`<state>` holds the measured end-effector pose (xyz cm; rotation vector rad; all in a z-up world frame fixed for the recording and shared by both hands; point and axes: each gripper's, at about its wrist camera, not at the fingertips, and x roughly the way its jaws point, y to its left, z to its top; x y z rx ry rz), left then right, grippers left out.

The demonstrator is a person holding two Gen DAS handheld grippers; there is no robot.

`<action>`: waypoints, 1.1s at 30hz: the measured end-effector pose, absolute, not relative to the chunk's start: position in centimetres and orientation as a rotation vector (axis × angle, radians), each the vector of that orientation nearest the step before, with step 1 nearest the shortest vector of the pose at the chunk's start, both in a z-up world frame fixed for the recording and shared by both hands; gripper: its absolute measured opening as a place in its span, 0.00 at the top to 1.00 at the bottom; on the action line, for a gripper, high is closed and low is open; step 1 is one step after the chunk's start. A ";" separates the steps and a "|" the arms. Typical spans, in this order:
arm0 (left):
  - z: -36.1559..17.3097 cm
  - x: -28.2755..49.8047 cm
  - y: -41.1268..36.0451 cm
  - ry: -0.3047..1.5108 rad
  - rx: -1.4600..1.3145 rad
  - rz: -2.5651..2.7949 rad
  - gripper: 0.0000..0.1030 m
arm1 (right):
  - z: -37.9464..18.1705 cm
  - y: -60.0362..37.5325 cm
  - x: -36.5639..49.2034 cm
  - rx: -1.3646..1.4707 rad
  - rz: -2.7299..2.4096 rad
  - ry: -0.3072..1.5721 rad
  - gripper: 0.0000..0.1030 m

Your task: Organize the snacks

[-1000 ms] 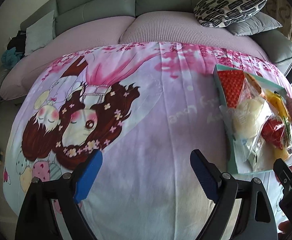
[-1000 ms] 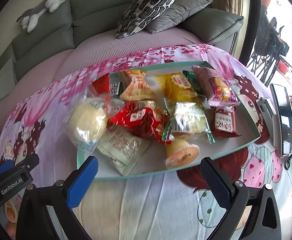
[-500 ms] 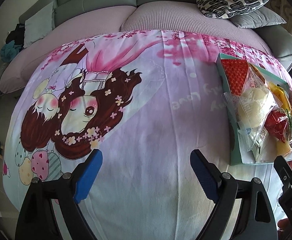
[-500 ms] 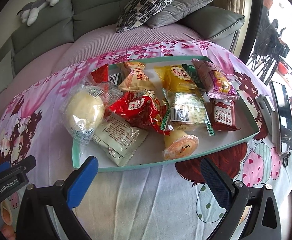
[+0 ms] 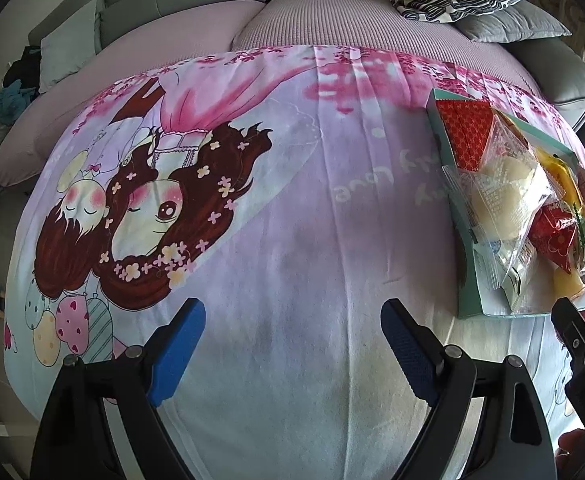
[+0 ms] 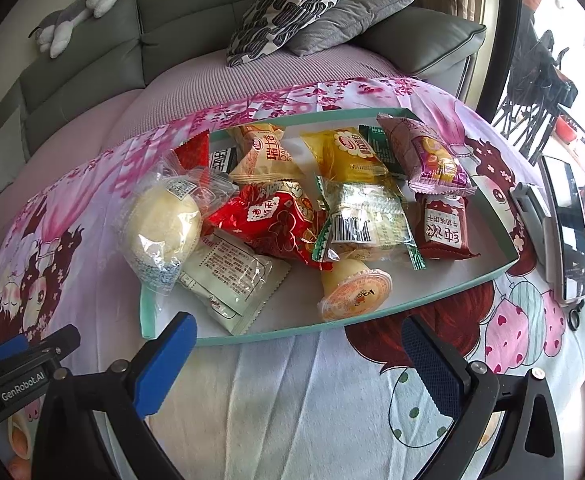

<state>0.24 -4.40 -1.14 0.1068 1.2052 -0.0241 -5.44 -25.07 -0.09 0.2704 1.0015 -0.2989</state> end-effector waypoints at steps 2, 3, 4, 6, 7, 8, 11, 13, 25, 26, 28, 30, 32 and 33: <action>-1.3 0.2 -4.5 1.210 0.110 -0.027 0.13 | -0.2 -25.1 -5.4 0.275 -0.301 1.002 0.00; -1.3 0.2 -4.5 1.212 0.111 -0.028 0.13 | -0.2 -25.2 -5.4 0.278 -0.301 1.003 0.00; -1.4 0.2 -4.5 1.213 0.113 -0.030 0.13 | -0.2 -25.2 -5.4 0.280 -0.301 1.002 0.00; -1.5 0.2 -4.6 1.216 0.115 -0.034 0.13 | -0.3 -25.2 -5.4 0.283 -0.300 1.002 0.00; -1.5 0.2 -4.6 1.218 0.115 -0.036 0.13 | -0.3 -25.3 -5.4 0.285 -0.299 1.002 0.00; -1.5 0.2 -4.7 1.220 0.116 -0.037 0.13 | -0.3 -25.3 -5.4 0.286 -0.299 1.002 0.00; -1.6 0.2 -4.8 1.222 0.120 -0.040 0.13 | -0.3 -25.3 -5.4 0.288 -0.299 1.004 0.00; -1.6 0.2 -4.8 1.223 0.120 -0.041 0.13 | -0.4 -25.3 -5.4 0.291 -0.299 1.004 0.00; -2.0 0.3 -4.9 1.232 0.126 -0.041 0.13 | -0.4 -25.7 -5.5 0.311 -0.305 1.001 0.00; -2.0 0.3 -4.9 1.231 0.128 -0.039 0.13 | -0.4 -25.7 -5.5 0.312 -0.306 1.001 0.00; -2.0 0.3 -4.9 1.230 0.130 -0.037 0.13 | -0.4 -25.8 -5.5 0.315 -0.307 1.002 0.00; -1.9 0.2 -4.9 1.228 0.131 -0.038 0.13 | -0.4 -25.8 -5.6 0.317 -0.308 1.001 0.00; -1.8 0.1 -4.9 1.219 0.130 -0.039 0.13 | -0.4 -25.8 -5.6 0.320 -0.309 0.999 0.00; -1.7 0.1 -5.0 1.213 0.129 -0.041 0.13 | -0.4 -25.8 -5.6 0.322 -0.310 1.000 0.00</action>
